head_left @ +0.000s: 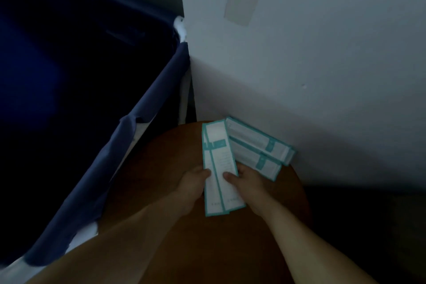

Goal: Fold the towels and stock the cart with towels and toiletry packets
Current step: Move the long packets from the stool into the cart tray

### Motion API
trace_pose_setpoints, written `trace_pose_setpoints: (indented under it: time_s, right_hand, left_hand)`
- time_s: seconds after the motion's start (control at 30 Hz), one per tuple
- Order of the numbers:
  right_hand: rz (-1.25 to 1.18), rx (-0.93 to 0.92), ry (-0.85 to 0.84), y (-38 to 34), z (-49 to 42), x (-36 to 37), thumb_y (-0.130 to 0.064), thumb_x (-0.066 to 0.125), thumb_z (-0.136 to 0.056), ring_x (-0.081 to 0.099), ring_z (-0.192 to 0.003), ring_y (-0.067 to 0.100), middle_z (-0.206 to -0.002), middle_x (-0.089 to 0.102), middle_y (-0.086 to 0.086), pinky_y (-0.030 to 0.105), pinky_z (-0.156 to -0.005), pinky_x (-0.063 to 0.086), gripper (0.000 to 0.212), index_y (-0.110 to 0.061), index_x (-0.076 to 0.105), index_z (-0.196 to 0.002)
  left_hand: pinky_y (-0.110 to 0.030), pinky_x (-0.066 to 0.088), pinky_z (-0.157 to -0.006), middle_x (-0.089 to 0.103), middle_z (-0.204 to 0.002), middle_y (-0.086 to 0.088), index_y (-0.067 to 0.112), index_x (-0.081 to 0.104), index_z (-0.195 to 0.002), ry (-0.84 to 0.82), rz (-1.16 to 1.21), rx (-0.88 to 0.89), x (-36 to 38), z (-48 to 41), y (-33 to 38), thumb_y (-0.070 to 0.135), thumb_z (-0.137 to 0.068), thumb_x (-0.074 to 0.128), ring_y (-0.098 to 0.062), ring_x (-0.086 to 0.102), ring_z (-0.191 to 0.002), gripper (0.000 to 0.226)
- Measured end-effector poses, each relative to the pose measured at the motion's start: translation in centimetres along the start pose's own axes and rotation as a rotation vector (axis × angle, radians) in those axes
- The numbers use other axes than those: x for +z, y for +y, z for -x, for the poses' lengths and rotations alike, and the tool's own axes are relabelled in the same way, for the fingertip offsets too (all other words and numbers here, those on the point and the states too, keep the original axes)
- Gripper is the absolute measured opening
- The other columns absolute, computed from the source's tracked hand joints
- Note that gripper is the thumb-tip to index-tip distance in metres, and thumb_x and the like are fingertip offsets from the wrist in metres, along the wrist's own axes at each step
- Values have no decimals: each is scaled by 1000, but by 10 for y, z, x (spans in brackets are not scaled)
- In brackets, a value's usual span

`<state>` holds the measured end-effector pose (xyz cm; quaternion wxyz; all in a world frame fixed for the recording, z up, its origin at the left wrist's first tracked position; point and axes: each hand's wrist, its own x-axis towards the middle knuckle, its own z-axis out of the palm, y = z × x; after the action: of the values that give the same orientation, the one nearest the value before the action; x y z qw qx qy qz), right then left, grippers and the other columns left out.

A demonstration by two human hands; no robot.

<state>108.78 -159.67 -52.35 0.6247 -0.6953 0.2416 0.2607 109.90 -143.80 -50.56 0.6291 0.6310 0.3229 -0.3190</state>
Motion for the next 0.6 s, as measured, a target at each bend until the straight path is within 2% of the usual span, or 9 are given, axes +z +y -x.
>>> trace_pose_setpoints:
  time_s: [0.1,0.2,0.27,0.37,0.5,0.6]
  right_hand:
    - [-4,-44,112,-14,15,0,-17,69,-93,73,-80,13,-93,75,-4,28,-68,58,5,-20,68,-90]
    - [48,-85,223,-35,32,-2,-20,73,-90,70,-78,18,-85,73,-1,33,-69,56,9,-17,68,-83]
    - [47,-120,248,-52,48,-4,-21,74,-89,71,-77,20,-82,74,-1,37,-71,57,10,-16,70,-81]
    - [24,-199,297,-76,80,-5,-19,77,-86,71,-71,19,-72,74,-5,35,-65,58,16,-19,69,-72]
    - [-62,-286,360,-103,139,-6,-11,77,-85,73,-83,29,-89,76,7,48,-77,60,14,-17,65,-83]
    - [-127,-334,414,-113,192,-6,-9,74,-87,72,-89,34,-97,74,14,53,-82,59,16,-12,59,-85]
  left_hand:
    - [-27,53,-62,72,-87,-1,13,65,-92,22,1,77,-8,20,15,10,-102,51,-15,68,-76,18]
    - [-28,54,-60,73,-90,-1,19,65,-95,54,-52,116,-17,48,34,17,-102,54,-16,71,-78,13]
    - [-31,59,-62,76,-91,-2,20,66,-99,54,-92,170,-23,70,47,21,-100,57,-17,74,-78,9]
    - [-44,62,-73,77,-91,-1,23,64,-105,22,-90,227,-31,105,66,22,-96,63,-20,76,-80,9]
    - [-46,62,-76,76,-96,-4,22,63,-107,-15,-182,346,-35,154,86,21,-96,64,-22,75,-83,12]
    - [-44,62,-74,76,-94,-2,21,66,-105,-62,-231,453,-33,192,95,20,-95,65,-20,75,-81,10]
